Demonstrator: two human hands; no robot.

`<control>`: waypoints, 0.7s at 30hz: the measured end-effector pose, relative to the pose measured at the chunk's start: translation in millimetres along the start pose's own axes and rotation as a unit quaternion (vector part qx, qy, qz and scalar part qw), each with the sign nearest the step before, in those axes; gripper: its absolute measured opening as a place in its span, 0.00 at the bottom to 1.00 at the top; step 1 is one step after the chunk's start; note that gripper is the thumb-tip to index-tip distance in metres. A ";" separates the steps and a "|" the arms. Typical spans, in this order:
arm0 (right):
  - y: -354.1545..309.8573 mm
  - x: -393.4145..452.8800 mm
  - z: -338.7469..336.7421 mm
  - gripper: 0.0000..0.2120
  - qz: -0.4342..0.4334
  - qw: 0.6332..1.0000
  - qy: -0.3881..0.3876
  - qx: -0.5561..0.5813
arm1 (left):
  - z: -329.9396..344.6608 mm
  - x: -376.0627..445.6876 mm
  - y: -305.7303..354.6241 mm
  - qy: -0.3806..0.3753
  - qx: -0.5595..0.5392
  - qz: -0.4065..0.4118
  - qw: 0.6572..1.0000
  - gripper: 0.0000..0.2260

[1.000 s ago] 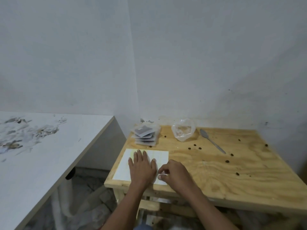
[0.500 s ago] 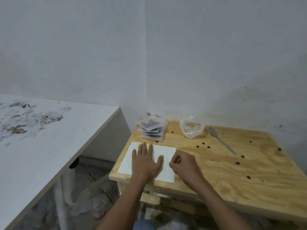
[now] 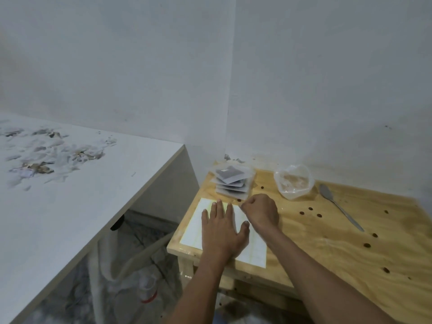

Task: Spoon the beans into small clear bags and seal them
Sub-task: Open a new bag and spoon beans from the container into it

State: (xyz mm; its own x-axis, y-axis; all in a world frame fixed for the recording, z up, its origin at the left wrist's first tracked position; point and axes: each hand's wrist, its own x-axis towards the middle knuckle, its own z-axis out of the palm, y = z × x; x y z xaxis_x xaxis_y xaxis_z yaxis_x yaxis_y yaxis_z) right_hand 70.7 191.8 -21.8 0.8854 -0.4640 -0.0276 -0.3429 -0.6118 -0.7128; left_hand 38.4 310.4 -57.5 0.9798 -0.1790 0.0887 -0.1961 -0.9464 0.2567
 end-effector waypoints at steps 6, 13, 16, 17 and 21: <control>-7.6 16.5 21.7 0.14 0.016 0.997 0.052 -0.050 | -0.3 1.0 0.6 -0.001 0.001 0.001 1.000 0.36; -11.4 17.5 32.4 0.14 -0.003 0.995 0.066 -0.075 | -2.5 0.7 1.0 -0.006 0.000 0.006 1.000 0.36; -12.8 16.3 32.3 0.09 -0.016 0.994 0.069 -0.089 | -1.2 1.6 -0.2 -0.007 -0.001 0.005 1.000 0.37; -12.6 17.0 32.8 0.09 -0.019 0.993 0.070 -0.092 | -0.8 1.6 -0.1 -0.007 0.000 0.005 1.000 0.37; -11.5 18.7 31.8 0.12 -0.054 0.987 0.053 -0.140 | -0.5 0.9 0.4 -0.001 -0.004 0.005 1.000 0.37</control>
State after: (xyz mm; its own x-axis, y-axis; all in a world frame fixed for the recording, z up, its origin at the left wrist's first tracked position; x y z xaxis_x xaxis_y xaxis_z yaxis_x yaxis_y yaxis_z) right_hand 101.2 210.5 -36.4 0.8885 -0.4424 0.1217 -0.3353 -0.8070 -0.4861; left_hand 39.1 310.0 -56.8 0.9780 -0.1883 0.0899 -0.2057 -0.9422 0.2645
